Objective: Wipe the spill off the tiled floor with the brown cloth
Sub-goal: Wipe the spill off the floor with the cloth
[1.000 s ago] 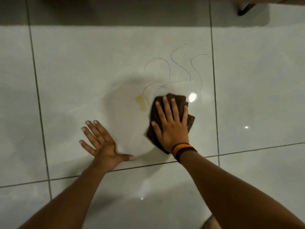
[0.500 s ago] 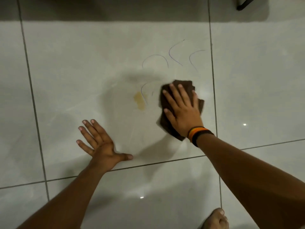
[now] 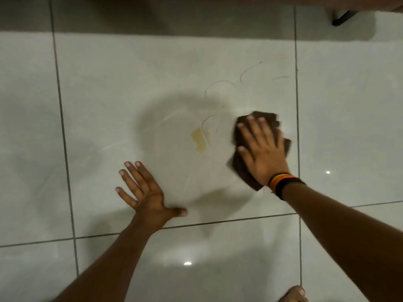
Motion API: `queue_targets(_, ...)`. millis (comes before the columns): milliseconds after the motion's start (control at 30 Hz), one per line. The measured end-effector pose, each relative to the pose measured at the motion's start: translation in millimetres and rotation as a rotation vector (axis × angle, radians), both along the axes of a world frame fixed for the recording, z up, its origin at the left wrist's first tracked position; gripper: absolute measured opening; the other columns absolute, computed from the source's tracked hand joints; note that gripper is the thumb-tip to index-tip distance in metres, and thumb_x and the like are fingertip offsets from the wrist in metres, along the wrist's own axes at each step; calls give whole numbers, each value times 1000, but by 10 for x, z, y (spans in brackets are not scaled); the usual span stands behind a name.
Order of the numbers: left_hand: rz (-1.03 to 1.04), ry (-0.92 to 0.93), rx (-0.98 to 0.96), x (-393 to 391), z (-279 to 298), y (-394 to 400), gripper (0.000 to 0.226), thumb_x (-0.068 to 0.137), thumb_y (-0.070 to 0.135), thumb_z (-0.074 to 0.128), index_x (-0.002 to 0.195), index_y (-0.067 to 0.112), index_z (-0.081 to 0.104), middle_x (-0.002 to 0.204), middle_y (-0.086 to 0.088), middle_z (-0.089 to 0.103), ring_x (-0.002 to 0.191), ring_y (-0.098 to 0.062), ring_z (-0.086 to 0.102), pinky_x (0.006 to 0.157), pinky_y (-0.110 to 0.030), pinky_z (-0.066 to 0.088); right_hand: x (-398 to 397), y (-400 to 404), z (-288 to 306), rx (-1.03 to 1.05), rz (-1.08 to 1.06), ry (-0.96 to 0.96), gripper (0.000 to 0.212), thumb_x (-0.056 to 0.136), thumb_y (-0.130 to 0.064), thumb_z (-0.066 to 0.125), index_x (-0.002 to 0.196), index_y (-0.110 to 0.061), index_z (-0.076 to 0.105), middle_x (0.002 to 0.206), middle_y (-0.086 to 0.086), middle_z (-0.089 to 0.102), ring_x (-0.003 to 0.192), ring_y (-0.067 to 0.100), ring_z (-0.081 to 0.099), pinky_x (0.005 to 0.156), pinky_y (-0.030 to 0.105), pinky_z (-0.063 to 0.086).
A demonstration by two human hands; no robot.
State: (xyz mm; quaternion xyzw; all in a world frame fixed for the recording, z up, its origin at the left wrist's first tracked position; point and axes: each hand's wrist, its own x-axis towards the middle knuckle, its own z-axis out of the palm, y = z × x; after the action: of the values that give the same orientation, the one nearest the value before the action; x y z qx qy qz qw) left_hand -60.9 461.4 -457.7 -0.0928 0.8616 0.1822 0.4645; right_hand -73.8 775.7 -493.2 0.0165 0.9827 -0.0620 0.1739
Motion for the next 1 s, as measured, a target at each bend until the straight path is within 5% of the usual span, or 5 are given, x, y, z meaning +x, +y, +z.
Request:
queue_targets(200,-38,23,-34,37,-126,-29,187,33,79,86,142,12,-50,157,-20,-48,143,-39,-49,106,-53,-39,-1141,262,-118,53,-685,73,67,103,-52,20,166,-31,8,176,1,1,162,28,0,124,69,3)
queue_targets(433,-47,45,-53,51,-141,-23,188,30,85,81,144,11,-49,153,-17,-53,144,-38,-48,116,-64,-23,-839,9,42,-5,61,-3,65,105,-53,24,166,-31,13,176,1,8,162,29,5,124,69,9)
queue_targets(667,-48,19,-19,55,-155,-54,185,36,82,83,145,10,-48,150,-17,-58,141,-37,-53,111,-60,-33,-1442,229,-88,67,-497,38,70,102,-56,18,166,-29,7,177,2,0,162,31,0,124,70,2)
queue_targets(867,-51,20,-46,42,-129,-33,187,34,84,82,140,11,-54,147,-16,-61,141,-39,-52,115,-64,-26,-849,-262,6,21,154,35,67,104,-53,30,165,-27,19,175,2,13,162,33,9,125,69,6)
queue_targets(1000,-49,18,-26,37,-112,-63,189,28,88,80,144,10,-49,149,-16,-59,143,-39,-50,110,-58,-34,-440,116,54,30,75,-22,67,103,-56,28,165,-32,18,175,1,14,162,29,11,123,68,15)
